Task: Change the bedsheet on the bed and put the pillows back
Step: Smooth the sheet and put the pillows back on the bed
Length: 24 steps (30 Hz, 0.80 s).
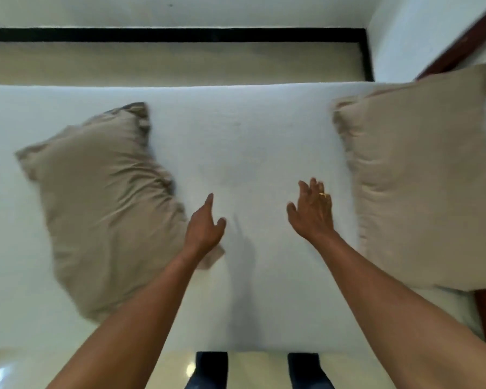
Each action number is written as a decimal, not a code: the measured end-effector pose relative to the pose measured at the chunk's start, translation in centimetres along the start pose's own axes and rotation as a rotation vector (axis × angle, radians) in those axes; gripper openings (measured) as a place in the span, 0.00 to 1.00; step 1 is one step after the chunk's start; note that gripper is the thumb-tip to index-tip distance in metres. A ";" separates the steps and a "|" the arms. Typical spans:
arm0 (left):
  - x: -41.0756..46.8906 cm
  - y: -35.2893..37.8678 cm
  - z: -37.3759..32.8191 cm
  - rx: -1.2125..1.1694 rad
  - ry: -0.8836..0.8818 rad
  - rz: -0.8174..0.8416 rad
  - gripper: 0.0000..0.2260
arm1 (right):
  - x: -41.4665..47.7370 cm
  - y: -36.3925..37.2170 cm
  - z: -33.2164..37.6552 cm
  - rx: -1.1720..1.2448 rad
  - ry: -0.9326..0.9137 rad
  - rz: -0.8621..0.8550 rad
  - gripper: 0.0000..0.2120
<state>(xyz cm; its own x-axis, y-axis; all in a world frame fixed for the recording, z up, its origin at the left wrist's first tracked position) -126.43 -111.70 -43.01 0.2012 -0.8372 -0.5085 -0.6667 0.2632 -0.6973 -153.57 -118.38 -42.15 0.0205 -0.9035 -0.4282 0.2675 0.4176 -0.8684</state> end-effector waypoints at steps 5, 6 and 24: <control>-0.5 -10.0 10.5 0.029 -0.052 -0.093 0.32 | 0.3 4.5 13.6 -0.002 -0.125 0.040 0.30; -0.5 -11.6 12.7 0.049 -0.084 -0.108 0.32 | 0.3 5.3 16.1 0.008 -0.152 0.050 0.30; 0.1 -20.4 39.0 -1.204 -0.649 -0.209 0.35 | 5.1 13.9 39.9 0.860 0.051 0.137 0.16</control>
<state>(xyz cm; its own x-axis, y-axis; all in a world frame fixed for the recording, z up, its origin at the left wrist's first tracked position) -84.82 -98.44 -48.49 0.4468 -0.3508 -0.8230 -0.7185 -0.6888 -0.0965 -111.28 -121.04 -46.45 0.0681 -0.8366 -0.5436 0.9006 0.2860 -0.3274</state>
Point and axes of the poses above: each hand's wrist, its own x-axis towards the middle knuckle, its own y-axis out of the palm, z = x × y, the point moved 7 cm from there along x, towards the middle knuckle
